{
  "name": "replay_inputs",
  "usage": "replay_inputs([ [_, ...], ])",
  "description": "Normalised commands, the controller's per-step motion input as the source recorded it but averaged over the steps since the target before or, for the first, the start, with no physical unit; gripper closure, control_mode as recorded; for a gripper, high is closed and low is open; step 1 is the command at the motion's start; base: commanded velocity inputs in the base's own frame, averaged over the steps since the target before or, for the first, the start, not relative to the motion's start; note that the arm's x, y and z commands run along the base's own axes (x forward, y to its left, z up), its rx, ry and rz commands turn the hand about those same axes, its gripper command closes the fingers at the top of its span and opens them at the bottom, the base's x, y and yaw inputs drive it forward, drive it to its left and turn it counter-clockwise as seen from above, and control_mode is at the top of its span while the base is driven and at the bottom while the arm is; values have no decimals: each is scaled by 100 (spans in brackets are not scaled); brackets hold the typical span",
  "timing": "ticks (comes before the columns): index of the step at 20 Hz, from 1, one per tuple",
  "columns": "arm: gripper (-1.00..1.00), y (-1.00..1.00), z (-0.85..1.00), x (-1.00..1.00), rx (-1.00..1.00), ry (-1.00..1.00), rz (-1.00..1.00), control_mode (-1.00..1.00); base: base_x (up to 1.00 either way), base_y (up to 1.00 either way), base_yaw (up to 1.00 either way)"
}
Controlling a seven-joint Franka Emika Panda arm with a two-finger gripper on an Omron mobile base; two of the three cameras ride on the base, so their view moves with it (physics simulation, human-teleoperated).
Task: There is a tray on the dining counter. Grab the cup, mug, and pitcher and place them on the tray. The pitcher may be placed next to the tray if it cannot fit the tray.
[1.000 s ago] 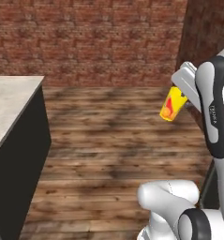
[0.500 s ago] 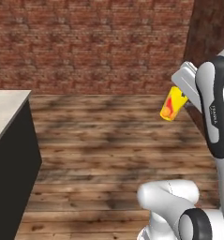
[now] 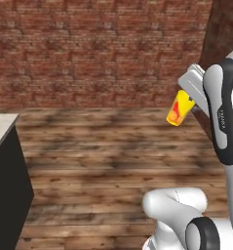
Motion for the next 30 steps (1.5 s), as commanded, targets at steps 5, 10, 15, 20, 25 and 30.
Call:
replay_inputs([
  [5,100,0,0,0,0,0,0,100,100,-26,4],
  [10,100,0,0,0,0,0,0,100,100,-44,9],
  [15,100,0,0,0,0,0,0,100,100,-61,13],
  [20,100,0,0,0,0,0,0,100,100,-79,24],
  [25,100,0,0,0,0,0,0,100,96,-82,62],
  [30,100,0,0,0,0,0,0,100,86,-79,76],
])
